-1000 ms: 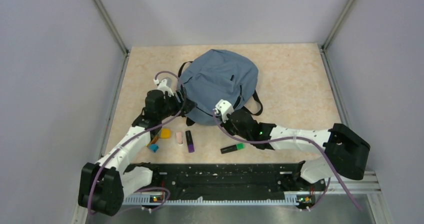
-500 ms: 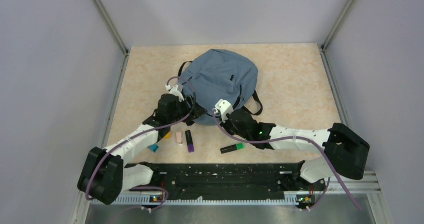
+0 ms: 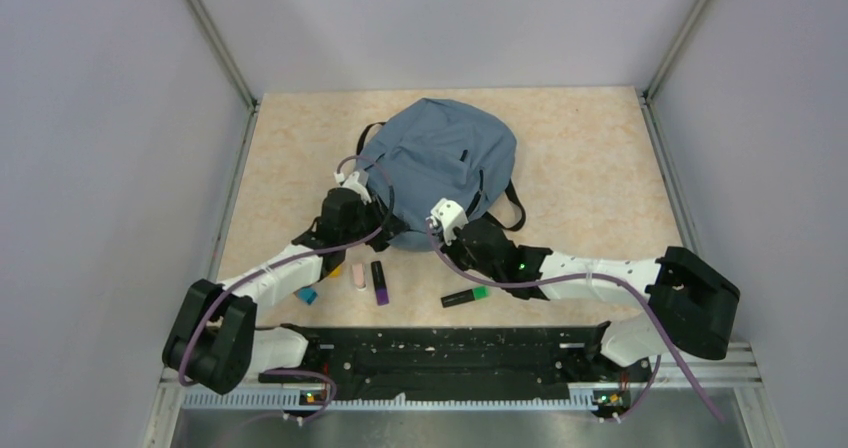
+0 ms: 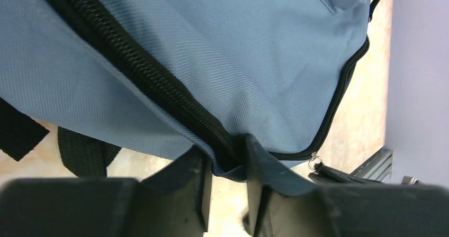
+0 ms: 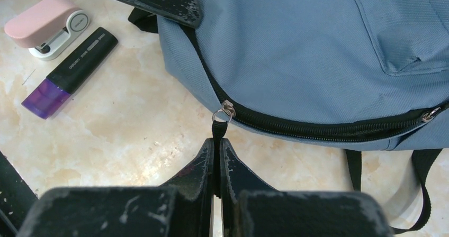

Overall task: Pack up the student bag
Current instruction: Zip the student bag at the center of the board.

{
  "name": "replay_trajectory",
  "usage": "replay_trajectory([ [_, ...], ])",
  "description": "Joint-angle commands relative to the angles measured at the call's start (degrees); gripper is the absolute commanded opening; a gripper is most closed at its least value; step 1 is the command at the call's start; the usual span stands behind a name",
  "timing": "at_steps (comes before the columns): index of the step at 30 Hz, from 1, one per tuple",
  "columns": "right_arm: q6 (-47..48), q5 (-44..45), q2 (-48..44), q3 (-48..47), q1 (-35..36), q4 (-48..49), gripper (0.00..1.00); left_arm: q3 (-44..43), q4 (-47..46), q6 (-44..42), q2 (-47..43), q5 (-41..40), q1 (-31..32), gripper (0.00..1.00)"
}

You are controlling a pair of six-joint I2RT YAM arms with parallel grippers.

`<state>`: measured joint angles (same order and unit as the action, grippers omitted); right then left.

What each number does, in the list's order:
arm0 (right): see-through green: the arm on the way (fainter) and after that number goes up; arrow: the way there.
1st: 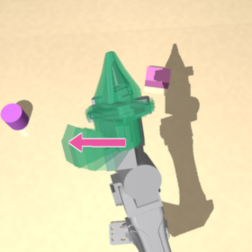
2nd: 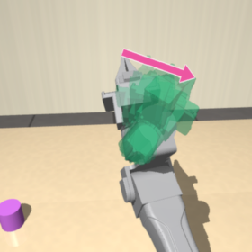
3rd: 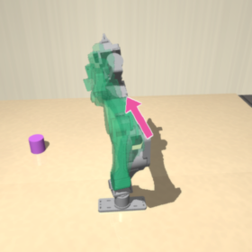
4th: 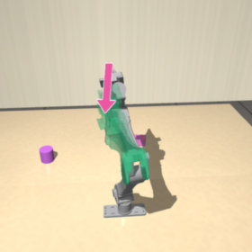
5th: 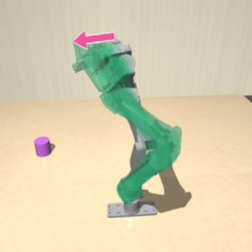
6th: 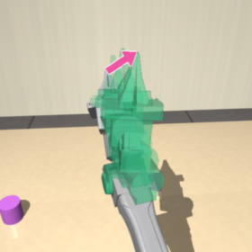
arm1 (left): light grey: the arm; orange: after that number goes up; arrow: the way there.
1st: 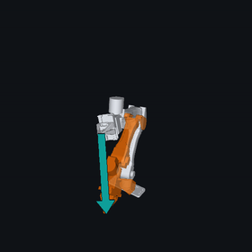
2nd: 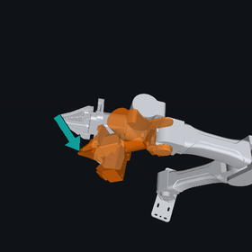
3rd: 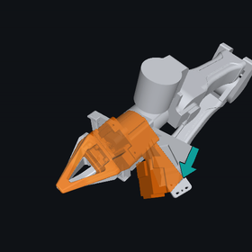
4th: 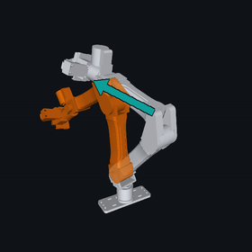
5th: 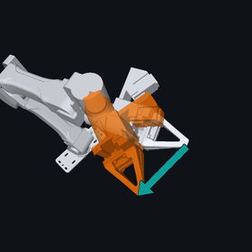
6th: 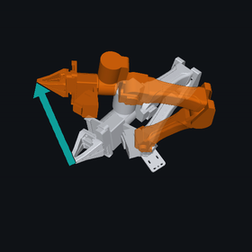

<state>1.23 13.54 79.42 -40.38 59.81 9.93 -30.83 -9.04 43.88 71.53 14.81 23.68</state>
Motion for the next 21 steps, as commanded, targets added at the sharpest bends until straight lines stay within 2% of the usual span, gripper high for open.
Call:
replay_trajectory([
  [1,-0.6,2.3,-1.2,0.8,-0.6,1.9,0.0,-0.4,-3.0,-0.6,-0.6,-0.5,0.1,0.2],
  [3,-0.7,3.5,-1.3,1.1,-1.1,1.3,0.0,-1.1,-1.5,-1.4,-0.9,-0.4,0.1,0.03],
  [4,-0.8,3.8,-1.4,1.2,-1.6,0.9,0.0,-1.4,-0.9,-1.8,-1.2,-0.5,0.1,0.0],
  [13,-0.8,6.4,-3.0,2.4,-6.8,-1.5,0.0,-2.8,3.4,-4.3,-4.7,-2.2,0.1,0.0],
  [21,-3.0,4.8,-4.7,3.5,-11.9,-1.2,0.0,-3.0,3.3,-7.2,-6.1,0.7,0.1,0.0],
])
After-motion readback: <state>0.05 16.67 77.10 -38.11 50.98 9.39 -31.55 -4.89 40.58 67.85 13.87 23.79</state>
